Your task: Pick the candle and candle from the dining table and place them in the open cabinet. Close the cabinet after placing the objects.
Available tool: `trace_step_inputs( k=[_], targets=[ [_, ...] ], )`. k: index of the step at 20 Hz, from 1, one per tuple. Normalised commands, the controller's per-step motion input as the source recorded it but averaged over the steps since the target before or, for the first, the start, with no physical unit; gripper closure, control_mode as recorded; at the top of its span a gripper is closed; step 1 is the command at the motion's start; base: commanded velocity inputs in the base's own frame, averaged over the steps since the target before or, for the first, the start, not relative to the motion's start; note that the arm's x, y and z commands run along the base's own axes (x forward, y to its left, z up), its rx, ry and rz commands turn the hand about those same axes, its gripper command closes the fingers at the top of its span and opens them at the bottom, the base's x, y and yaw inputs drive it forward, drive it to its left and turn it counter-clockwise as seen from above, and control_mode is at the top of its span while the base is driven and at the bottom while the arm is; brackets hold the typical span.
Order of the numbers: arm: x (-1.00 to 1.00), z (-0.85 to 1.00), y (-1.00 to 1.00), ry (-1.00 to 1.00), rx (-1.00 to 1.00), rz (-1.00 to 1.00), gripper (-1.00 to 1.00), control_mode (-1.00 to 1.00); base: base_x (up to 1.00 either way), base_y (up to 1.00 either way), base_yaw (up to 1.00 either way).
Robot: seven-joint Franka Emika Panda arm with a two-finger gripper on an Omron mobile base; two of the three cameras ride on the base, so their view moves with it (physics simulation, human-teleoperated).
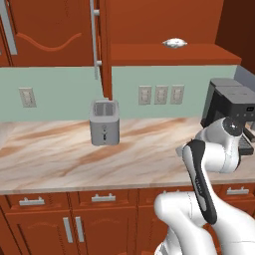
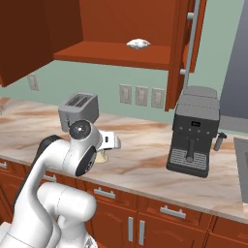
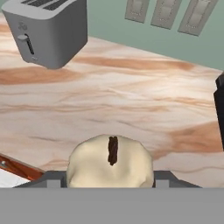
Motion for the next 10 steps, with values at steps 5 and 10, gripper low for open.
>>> trace_step_inputs(
  k=[5, 10],
  targets=[
    [-0.02, 0.26, 0.03, -0.1, 0.0, 0.0, 1.0, -1.0, 0.0, 0.0, 0.0],
    [0.0, 0.48, 0.02, -0.14, 0.0, 0.0, 1.0, -1.0, 0.0, 0.0, 0.0]
  ],
)
